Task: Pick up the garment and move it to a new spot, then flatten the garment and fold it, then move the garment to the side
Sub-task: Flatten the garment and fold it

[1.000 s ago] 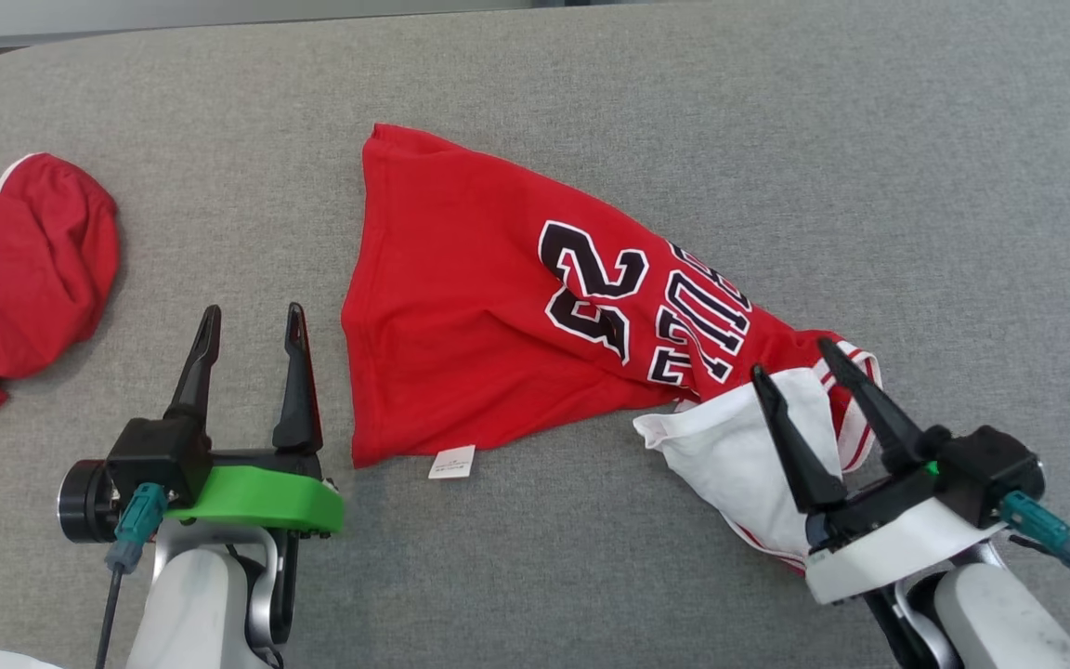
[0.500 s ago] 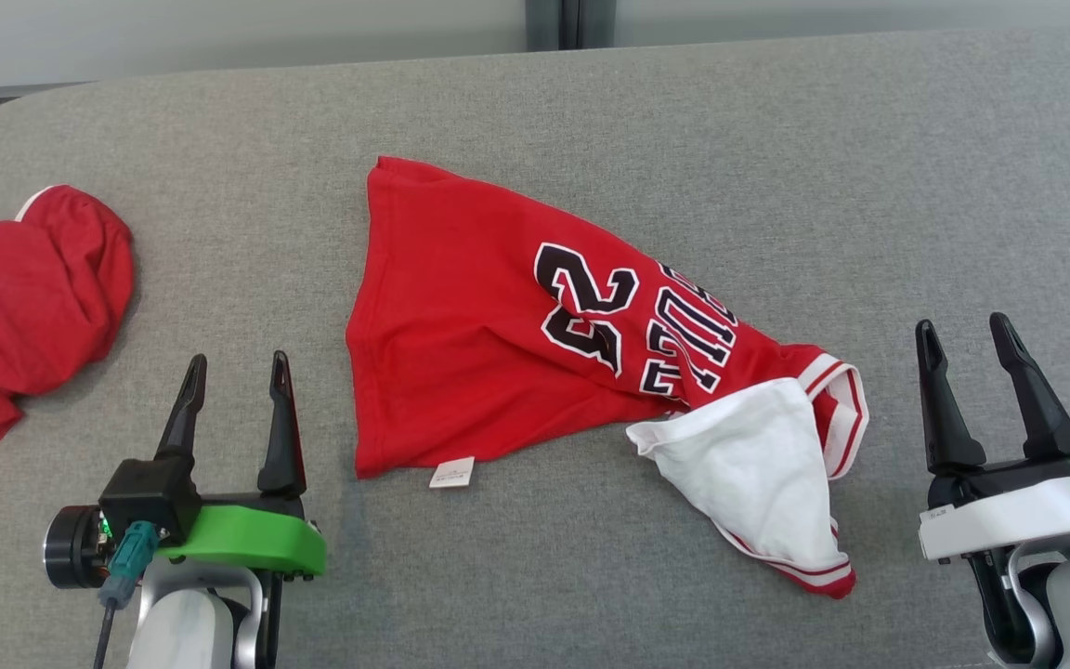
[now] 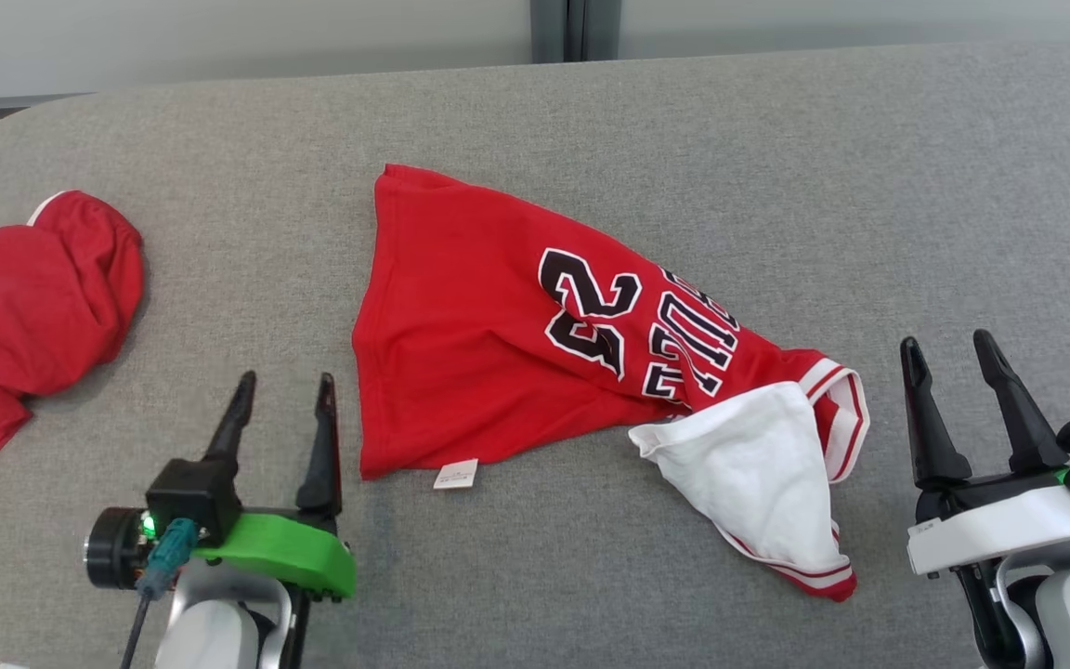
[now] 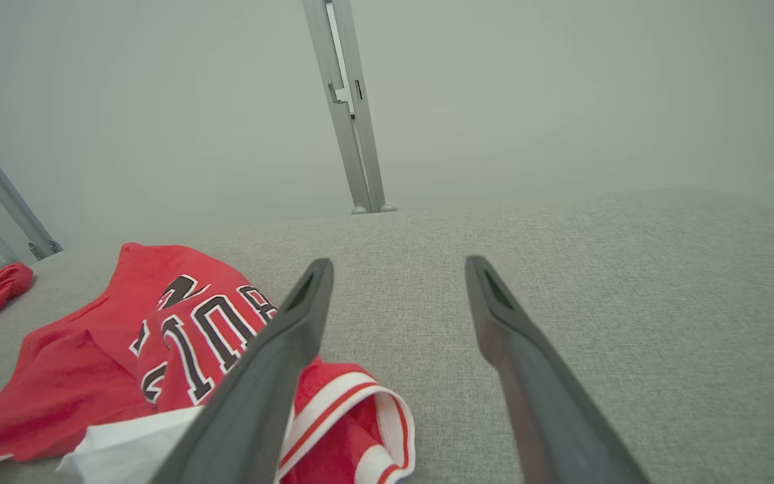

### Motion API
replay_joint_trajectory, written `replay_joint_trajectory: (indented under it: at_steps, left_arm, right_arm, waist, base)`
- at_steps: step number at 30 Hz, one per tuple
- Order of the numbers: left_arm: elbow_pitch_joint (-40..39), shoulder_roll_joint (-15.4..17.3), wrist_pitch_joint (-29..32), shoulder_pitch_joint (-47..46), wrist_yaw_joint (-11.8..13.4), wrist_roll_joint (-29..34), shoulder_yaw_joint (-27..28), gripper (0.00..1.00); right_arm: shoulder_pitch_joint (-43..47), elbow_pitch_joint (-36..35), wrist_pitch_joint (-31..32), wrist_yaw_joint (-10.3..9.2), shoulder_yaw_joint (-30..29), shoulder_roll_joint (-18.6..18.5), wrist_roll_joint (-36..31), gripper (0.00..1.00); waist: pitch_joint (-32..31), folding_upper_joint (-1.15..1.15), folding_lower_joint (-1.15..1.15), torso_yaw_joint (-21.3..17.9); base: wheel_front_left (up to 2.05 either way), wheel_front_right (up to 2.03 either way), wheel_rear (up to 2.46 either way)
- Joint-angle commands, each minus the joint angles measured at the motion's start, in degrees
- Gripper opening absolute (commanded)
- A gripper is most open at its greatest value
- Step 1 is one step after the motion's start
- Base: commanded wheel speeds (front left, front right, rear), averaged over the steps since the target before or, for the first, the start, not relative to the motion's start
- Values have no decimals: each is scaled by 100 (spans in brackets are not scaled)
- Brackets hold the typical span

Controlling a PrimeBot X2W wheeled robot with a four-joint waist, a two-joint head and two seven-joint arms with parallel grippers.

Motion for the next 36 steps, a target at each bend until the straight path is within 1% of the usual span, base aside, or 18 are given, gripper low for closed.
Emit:
replay_joint_trajectory:
  at_steps: [1, 3, 8, 10, 14, 15, 16, 17, 23, 28, 29, 30, 31, 36]
  left_arm:
    - [67, -3, 159, 129, -102, -112, -116, 100]
    - [227, -23, 411, 195, -197, -201, -281, 100]
    - [567, -75, 784, 227, -334, -517, -571, 100]
    - [662, -77, 863, 180, -357, -612, -646, 100]
    - [817, -11, 787, -1, -375, -726, -637, 100]
    - [874, 4, 767, -35, -383, -748, -648, 90]
    - [907, 12, 737, -73, -386, -782, -652, 42]
    - [951, 39, 728, -119, -389, -812, -663, 0]
    - [1135, 106, 622, -308, -422, -918, -796, 0]
    - [1252, 104, 532, -421, -422, -991, -897, 0]
    - [1275, 104, 504, -435, -423, -1006, -911, 0]
    - [1295, 107, 488, -455, -424, -1009, -923, 0]
    - [1305, 108, 462, -469, -425, -1023, -927, 0]
    - [1243, 138, 225, -536, -395, -1054, -877, 0]
  right_arm:
    - [57, -27, 34, -6, 46, 1, -11, 100]
    - [72, -41, 55, -6, 87, 7, -2, 100]
    - [56, -28, 72, -6, 171, 6, 28, 100]
    - [13, 2, 74, -6, 203, -26, 48, 100]
    - [-4, 50, 146, -6, 384, -109, 92, 100]
    - [11, 54, 192, -6, 479, -140, 107, 100]
    - [26, 56, 235, -6, 565, -168, 112, 100]
    - [43, 64, 296, -6, 682, -202, 137, 100]
    - [-143, 239, 607, -6, 1341, -413, 314, 100]
    - [-375, 430, 644, -6, 1589, -535, 427, 100]
    - [-412, 454, 653, -6, 1648, -553, 475, 53]
    - [-441, 483, 685, -6, 1690, -575, 524, 20]
    - [-463, 500, 699, -6, 1721, -602, 550, 0]
    - [-541, 355, 410, -7, 1688, -754, 489, 0]
  waist:
    - [54, 0, 0, 10]
    - [113, 0, 0, 10]
    - [216, 0, 0, -13]
    - [255, 0, 0, -22]
    - [305, 0, 0, -36]
    - [316, 0, 0, -40]
    - [324, 0, 0, -44]
    - [333, 0, 0, -50]
    - [415, 0, 0, -44]
    - [454, 0, 0, 25]
    - [458, 0, 0, 38]
    - [462, 0, 0, 51]
    - [465, 0, 0, 59]
    - [465, 0, 0, 78]
  base:
    - [0, 0, 0]
    - [0, 0, 0]
    - [0, 0, 0]
    - [0, 0, 0]
    - [0, 0, 0]
    - [0, 0, 0]
    - [0, 0, 0]
    - [0, 0, 0]
    - [0, 0, 0]
    - [0, 0, 0]
    - [0, 0, 0]
    - [0, 0, 0]
    - [0, 0, 0]
    - [0, 0, 0]
